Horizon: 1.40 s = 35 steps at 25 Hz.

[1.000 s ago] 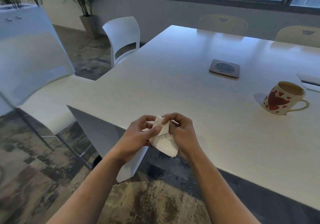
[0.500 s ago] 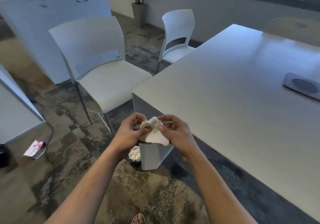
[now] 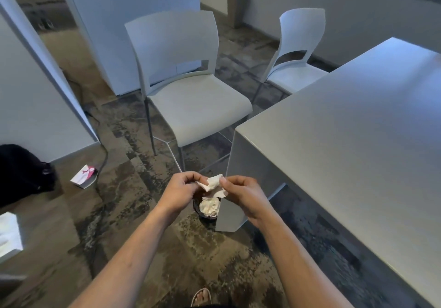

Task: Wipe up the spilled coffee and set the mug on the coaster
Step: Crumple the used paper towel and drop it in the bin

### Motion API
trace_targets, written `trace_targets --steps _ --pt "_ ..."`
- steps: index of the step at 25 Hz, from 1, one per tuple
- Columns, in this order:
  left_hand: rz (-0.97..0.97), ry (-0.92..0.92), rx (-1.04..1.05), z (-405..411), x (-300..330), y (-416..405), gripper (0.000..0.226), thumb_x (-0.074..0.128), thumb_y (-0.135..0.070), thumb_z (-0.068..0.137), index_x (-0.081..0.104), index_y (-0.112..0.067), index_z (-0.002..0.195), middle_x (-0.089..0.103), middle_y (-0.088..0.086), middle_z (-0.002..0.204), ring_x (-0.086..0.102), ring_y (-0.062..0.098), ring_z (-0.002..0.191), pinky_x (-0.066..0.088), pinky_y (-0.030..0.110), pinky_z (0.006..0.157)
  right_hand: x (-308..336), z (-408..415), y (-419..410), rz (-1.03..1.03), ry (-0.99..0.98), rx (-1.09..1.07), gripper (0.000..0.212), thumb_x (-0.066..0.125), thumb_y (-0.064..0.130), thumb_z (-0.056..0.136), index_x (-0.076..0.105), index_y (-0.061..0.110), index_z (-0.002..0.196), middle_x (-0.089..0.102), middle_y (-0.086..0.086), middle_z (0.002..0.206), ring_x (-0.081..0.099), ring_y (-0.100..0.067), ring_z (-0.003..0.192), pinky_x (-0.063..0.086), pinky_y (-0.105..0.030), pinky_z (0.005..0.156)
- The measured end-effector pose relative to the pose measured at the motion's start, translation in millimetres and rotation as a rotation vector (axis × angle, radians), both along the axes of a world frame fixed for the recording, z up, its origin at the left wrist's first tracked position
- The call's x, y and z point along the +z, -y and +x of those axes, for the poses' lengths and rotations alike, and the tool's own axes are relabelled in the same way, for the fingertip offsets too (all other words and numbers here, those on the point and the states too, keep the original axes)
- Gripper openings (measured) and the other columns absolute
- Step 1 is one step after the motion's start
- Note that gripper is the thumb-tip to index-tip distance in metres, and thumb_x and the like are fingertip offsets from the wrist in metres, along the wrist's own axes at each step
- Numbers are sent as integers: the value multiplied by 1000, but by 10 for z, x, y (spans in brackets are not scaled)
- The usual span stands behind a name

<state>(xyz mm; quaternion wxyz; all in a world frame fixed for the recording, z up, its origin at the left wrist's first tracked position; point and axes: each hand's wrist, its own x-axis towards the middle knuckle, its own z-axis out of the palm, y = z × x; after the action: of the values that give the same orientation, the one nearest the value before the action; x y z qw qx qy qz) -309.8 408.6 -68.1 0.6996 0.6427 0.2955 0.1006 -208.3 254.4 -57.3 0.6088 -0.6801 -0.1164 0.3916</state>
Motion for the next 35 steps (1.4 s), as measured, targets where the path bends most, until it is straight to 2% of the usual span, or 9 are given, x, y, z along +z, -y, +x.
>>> trace_targets --steps 4,6,10,15,18,25,29,31,35 --pt "-10 -95 -2 59 -214 -50 33 48 7 83 75 -8 71 74 12 77 70 16 68 54 21 63 -309 15 -255 -114 109 -104 18 83 20 75 70 15 86 73 -6 90 73 -19 83 62 -38 75" --pt "7 -140 7 86 -339 -65 28 50 6 83 73 -7 76 70 8 68 63 13 60 52 24 62 -475 28 -342 -131 114 -129 19 81 11 76 65 15 86 73 -7 82 73 -22 79 61 -42 77" --pt "125 -250 40 107 -688 -127 20 68 3 78 68 -13 89 65 5 82 61 17 70 54 37 66 -886 56 -438 -186 136 -105 24 79 7 77 62 21 88 73 -5 85 72 -15 78 60 -33 74" --pt "194 -401 184 218 -1389 -162 20 74 -4 75 71 -23 82 72 2 76 70 21 68 60 45 73 -1534 133 -609 -226 153 -98 24 76 4 79 68 25 84 71 7 81 69 -7 77 54 -13 66" --pt "143 -474 303 379 -1885 -211 19 78 -6 72 73 -24 77 73 -1 72 72 20 69 60 43 76 -1993 193 -763 -301 221 -94 14 75 9 81 74 19 90 67 15 82 65 -7 82 51 -16 76" --pt "105 -473 340 768 -3195 -417 23 77 -8 77 69 -30 73 69 -6 70 66 17 69 55 30 69 -3230 295 -1089 -466 190 -208 24 59 6 92 67 13 112 64 -7 119 59 -24 111 47 -37 100" --pt "16 -363 369 1074 -3790 -610 24 61 2 88 68 -21 87 70 3 84 69 23 82 59 41 78 -3705 449 -1286 -460 203 -176 44 48 2 96 50 9 139 47 -10 142 45 -27 131 35 -39 112" --pt "-50 -303 338 1278 -4008 -771 29 53 6 92 65 -9 113 70 9 106 68 23 98 57 38 85 -3862 585 -1400 -415 215 -187 53 46 -1 95 39 7 147 41 -12 149 39 -28 137 31 -39 115" --pt "-196 -237 139 1430 -4197 -923 60 40 8 97 25 -11 152 29 9 157 30 23 144 29 39 116 -4054 709 -1458 -433 199 -129 66 40 5 101 4 7 156 3 -9 165 3 -21 152 4 -33 123"
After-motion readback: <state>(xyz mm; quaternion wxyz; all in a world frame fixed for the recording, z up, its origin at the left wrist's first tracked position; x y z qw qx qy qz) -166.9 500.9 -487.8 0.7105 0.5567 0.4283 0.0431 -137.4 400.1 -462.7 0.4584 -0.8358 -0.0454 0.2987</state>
